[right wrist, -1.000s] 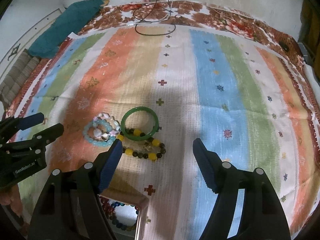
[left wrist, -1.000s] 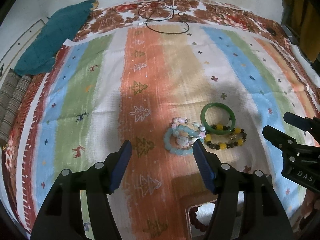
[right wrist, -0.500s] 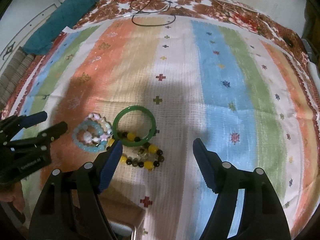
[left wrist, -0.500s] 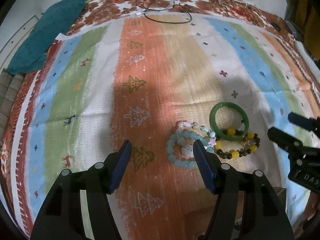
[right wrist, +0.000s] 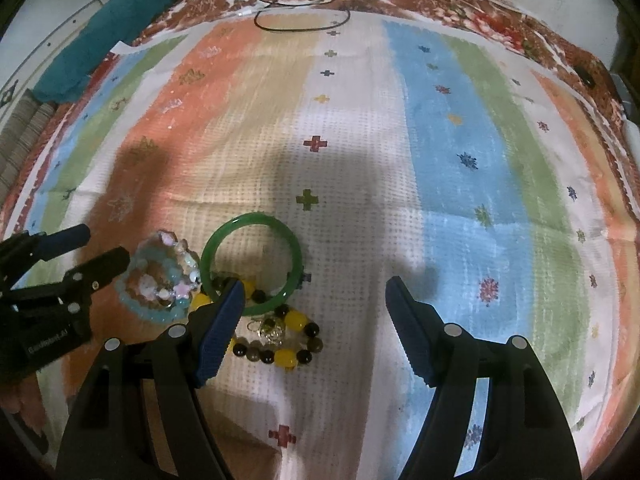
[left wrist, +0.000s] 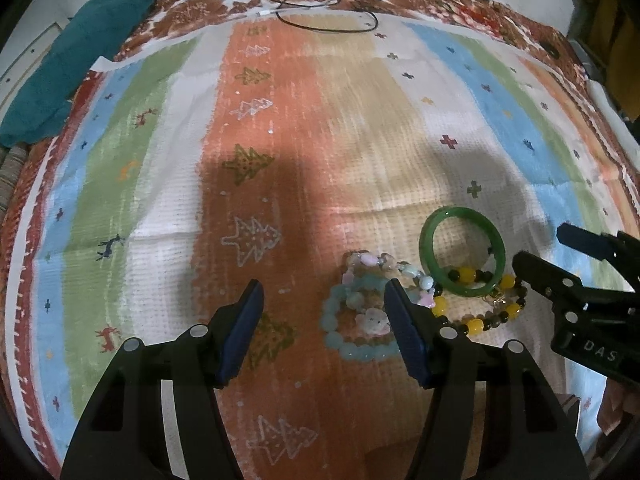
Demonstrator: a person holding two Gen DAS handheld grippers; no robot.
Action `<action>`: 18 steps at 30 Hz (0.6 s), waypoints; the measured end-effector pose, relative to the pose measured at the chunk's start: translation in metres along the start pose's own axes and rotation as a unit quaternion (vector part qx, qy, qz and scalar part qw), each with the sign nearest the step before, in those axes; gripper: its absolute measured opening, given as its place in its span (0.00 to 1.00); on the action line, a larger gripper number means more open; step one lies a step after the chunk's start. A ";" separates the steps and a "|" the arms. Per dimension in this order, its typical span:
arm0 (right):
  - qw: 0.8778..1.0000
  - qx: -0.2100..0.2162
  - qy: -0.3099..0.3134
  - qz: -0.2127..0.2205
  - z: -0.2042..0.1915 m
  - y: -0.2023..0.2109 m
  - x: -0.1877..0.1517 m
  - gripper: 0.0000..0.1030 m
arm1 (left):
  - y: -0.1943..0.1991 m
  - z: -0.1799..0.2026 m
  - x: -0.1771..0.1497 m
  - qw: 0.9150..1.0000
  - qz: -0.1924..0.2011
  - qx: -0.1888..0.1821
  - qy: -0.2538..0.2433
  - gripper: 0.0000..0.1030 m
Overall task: Organize jewelry
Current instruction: 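Move both tools back to the remaining bracelets beside the tin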
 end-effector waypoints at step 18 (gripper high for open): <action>0.999 0.002 0.015 -0.038 -0.007 -0.036 0.005 0.37 | -0.037 0.003 0.005 0.999 -0.031 -0.041 0.012 0.41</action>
Point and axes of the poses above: each gripper's, at about its wrist camera, not at the fingertips, and y roughly against the way its jaws point, z to its right, x to its top, the point moved 5 cm from there along -y, roughly the way its jaws point, and after that the axes turned 2 degrees about -y, right-handed, at the moved point
